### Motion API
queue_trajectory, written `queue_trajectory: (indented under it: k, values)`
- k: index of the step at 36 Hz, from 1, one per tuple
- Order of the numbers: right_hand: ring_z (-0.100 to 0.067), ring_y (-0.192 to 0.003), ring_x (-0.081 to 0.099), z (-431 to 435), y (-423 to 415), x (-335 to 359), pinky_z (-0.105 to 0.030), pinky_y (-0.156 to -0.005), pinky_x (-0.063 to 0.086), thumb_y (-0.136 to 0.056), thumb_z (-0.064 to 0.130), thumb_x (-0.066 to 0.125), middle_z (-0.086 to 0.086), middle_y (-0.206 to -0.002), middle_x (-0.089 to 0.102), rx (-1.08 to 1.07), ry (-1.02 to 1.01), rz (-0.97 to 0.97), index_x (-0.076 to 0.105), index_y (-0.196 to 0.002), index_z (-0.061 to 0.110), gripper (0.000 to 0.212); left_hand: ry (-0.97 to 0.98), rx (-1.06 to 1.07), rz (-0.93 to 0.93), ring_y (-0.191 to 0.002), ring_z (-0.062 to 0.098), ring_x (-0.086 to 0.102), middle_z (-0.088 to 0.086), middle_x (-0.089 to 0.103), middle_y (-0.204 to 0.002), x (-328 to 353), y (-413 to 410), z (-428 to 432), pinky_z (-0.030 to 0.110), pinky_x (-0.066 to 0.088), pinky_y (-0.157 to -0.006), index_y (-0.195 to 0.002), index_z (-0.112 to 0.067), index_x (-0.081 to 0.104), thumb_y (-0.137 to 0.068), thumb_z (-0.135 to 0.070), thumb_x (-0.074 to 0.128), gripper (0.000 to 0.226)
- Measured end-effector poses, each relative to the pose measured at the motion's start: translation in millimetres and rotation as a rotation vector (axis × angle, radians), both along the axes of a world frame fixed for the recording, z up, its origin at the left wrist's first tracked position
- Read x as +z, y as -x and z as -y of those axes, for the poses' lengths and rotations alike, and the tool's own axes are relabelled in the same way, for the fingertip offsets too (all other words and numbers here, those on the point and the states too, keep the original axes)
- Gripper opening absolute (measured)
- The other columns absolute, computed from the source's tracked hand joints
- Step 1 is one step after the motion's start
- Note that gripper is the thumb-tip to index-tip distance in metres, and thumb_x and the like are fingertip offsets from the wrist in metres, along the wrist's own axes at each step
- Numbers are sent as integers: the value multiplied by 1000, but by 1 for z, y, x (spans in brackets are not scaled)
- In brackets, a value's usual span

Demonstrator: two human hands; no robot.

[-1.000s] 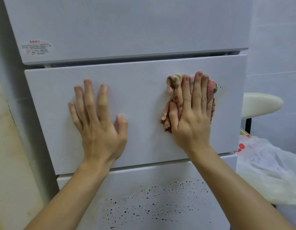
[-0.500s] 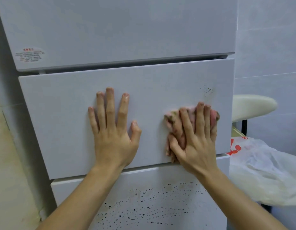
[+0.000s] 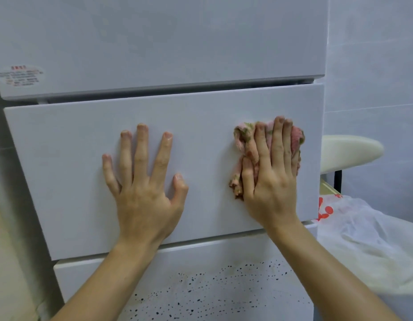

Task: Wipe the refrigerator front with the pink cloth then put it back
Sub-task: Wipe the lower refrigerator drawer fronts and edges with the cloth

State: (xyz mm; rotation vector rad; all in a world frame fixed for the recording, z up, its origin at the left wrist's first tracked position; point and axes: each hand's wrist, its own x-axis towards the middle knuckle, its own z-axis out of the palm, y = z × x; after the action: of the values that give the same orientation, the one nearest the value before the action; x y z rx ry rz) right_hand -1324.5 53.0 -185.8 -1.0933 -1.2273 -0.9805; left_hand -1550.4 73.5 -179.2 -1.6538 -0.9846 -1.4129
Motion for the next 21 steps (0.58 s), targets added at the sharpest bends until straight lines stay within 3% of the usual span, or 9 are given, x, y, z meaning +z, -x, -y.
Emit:
queue_trajectory:
  k: [5,8,10,14,21]
  values:
    - [-39,-160,14,3,-13,-57,-56,-131,9,-108,29,41,-29,-167,25,-21,60,54,33,-159,-1,60,-16,-8,5,-160,35,16,11,20,-173,-2,0,-3,64,9,-126,-163,-24,34,-97,-35,52,69]
    - [-35,-162,7,8,-22,-84,-57,-130,7,-107,40,39,-21,-172,15,-53,128,56,18,-167,15,68,-18,-6,8,-160,36,17,11,21,-172,-2,0,-4,65,10,-126,-162,-24,35,-96,-34,53,70]
    - [-35,-162,7,11,-26,-86,-57,-130,4,-105,45,39,-19,-173,12,-71,149,52,19,-167,22,69,-23,-4,7,-160,36,17,12,21,-172,-2,0,-4,64,10,-126,-162,-24,35,-96,-34,53,70]
    - [-35,-162,6,12,-26,-65,-62,-128,0,-95,48,49,-19,-174,10,-109,145,1,31,-163,27,74,-23,-3,2,-160,37,17,13,21,-172,-2,1,-4,64,9,-126,-163,-23,35,-96,-35,53,70]
    - [-41,-161,7,9,-37,46,-66,-126,9,-101,56,40,-25,-172,11,-110,76,-98,31,-165,26,70,-24,-8,5,-160,36,17,12,21,-172,-1,0,-4,64,9,-126,-162,-24,36,-96,-35,53,69]
